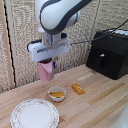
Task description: Please focus on the pink mug and carefully direct your gripper towards it. Gently take hold of the pink mug using your grasping instrument. Exercise caution as you elevate the pink mug off the tabletop. Shift the pink mug so it is above the white platter. With precision, slowly place the pink mug onto the white platter.
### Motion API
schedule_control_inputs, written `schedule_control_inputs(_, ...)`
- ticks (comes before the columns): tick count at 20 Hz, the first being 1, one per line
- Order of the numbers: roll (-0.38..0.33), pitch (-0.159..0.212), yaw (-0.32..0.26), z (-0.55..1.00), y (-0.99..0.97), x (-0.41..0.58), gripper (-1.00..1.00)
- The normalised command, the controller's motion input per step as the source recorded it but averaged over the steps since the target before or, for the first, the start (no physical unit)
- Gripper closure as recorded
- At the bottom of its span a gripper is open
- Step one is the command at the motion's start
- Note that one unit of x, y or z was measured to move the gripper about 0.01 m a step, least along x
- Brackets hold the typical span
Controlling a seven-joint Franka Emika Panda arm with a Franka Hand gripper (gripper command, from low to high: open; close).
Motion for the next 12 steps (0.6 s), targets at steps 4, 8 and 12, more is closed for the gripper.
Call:
schedule_control_inputs(4, 0.0, -0.044, 0.088, -0.47, 0.65, -0.311, 1.0)
schedule_control_inputs(8, 0.0, -0.047, 0.128, -0.41, 0.53, -0.114, 1.0)
schedule_control_inputs(12, -0.05, -0.004, 0.181, -0.33, 0.37, 0.011, 1.0)
